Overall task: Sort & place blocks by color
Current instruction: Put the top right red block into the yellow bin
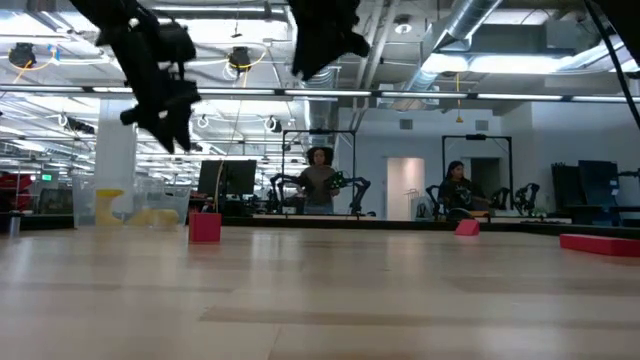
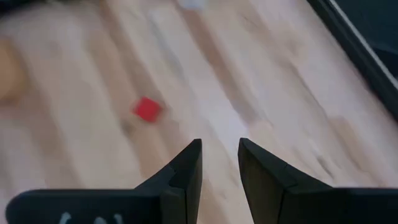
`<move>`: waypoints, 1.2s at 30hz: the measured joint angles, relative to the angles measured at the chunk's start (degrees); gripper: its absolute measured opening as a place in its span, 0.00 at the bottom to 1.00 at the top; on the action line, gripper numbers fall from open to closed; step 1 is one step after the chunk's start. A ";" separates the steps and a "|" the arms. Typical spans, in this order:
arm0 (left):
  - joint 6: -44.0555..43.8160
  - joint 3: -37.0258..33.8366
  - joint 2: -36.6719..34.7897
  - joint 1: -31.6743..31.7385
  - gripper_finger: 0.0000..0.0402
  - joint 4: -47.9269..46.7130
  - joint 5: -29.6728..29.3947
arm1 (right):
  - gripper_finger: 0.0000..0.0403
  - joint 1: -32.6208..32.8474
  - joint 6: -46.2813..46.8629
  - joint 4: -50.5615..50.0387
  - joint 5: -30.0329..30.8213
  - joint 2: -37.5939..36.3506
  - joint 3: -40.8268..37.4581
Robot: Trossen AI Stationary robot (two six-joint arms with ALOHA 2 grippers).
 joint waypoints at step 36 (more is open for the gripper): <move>-11.06 -10.40 -17.84 -20.00 0.59 10.37 7.62 | 0.37 -28.36 42.05 5.03 5.70 -22.12 -52.64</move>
